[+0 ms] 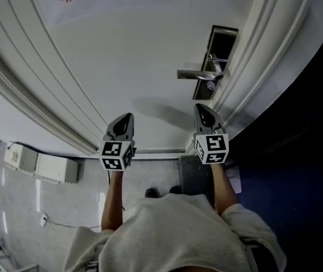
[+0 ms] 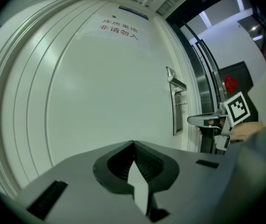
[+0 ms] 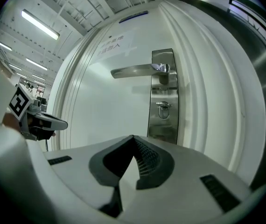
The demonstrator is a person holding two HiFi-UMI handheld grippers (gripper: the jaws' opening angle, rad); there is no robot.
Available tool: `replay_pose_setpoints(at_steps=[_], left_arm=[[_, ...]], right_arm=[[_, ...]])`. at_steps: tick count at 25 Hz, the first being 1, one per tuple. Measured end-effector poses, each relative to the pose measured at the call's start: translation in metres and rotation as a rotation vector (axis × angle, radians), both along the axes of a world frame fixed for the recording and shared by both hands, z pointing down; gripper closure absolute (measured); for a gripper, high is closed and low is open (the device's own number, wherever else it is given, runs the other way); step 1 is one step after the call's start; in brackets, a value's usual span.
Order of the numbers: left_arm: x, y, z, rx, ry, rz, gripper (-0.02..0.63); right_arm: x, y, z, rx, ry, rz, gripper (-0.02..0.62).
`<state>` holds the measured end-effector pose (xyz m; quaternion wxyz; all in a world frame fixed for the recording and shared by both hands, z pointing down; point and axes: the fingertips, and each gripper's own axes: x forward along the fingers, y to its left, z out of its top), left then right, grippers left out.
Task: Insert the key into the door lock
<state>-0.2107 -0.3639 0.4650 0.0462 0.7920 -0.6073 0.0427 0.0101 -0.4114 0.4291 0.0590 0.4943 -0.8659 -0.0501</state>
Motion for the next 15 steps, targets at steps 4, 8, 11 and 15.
replay_pose_setpoints(at_steps=[4,8,11,15], left_arm=[[-0.004,-0.002,-0.001,0.002,-0.001,-0.002,0.589],[-0.001,-0.006,-0.001,0.004,-0.001,0.006,0.589],[0.003,-0.008,0.000,0.003,0.001,0.013,0.589],[0.006,-0.012,0.000,0.004,0.003,0.019,0.589]], right_arm=[[-0.006,0.001,0.005,-0.008,0.006,-0.005,0.574],[-0.011,0.002,0.006,-0.008,0.009,-0.009,0.574],[-0.014,0.003,0.006,-0.002,0.018,-0.013,0.574],[-0.014,0.002,0.008,-0.001,0.030,-0.014,0.574]])
